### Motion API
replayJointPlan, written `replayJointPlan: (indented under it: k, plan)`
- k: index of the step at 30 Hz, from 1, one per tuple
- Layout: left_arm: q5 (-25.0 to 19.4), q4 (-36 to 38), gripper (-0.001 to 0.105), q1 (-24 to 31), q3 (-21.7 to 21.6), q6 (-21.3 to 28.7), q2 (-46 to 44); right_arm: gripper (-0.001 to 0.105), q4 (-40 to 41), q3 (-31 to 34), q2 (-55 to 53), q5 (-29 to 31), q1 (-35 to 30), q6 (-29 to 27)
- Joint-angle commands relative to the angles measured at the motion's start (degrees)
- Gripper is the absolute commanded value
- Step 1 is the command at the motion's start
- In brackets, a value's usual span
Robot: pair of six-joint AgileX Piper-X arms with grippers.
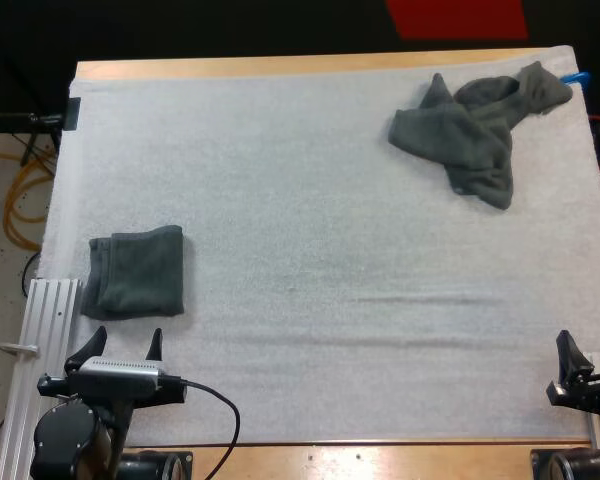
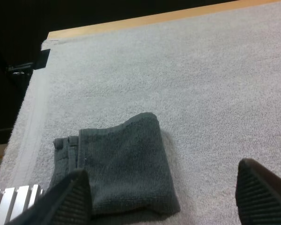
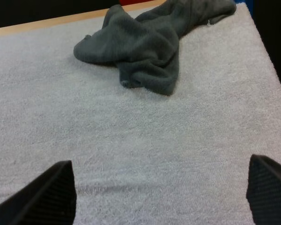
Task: Pick towel from pile fold and stack
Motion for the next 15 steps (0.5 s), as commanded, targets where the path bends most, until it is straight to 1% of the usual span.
replayJointPlan:
  k: [1,7,11,13,14,15]
  plan:
    - [-0.25,-0.68,0.063,-0.17,0.06,-0.79,-8.00,0.072,-0.57,-0.10,-2.28,0.24,0.06,0.02]
    - [1.14,-0.58,0.063,-0.17,-0.19,-0.79,-7.76,0.072,-1.22,-0.10,-1.42,0.89,0.06,0.11]
    - [2.26,-0.58,0.063,-0.17,-2.55,-0.63,-5.16,0.072,-1.41,-0.83,1.52,0.87,0.06,0.12]
    - [4.37,-0.58,0.063,-0.17,-4.86,-0.53,-2.12,0.072,-2.11,-1.88,4.15,0.87,0.06,0.12]
    - [5.91,-0.58,0.063,-0.17,-5.89,-0.53,-0.60,0.072,-2.52,-2.36,5.38,0.87,0.06,0.12]
    - [8.36,-0.61,0.063,-0.17,-7.20,-0.55,1.45,0.072,-3.15,-3.17,7.06,0.85,0.06,0.12]
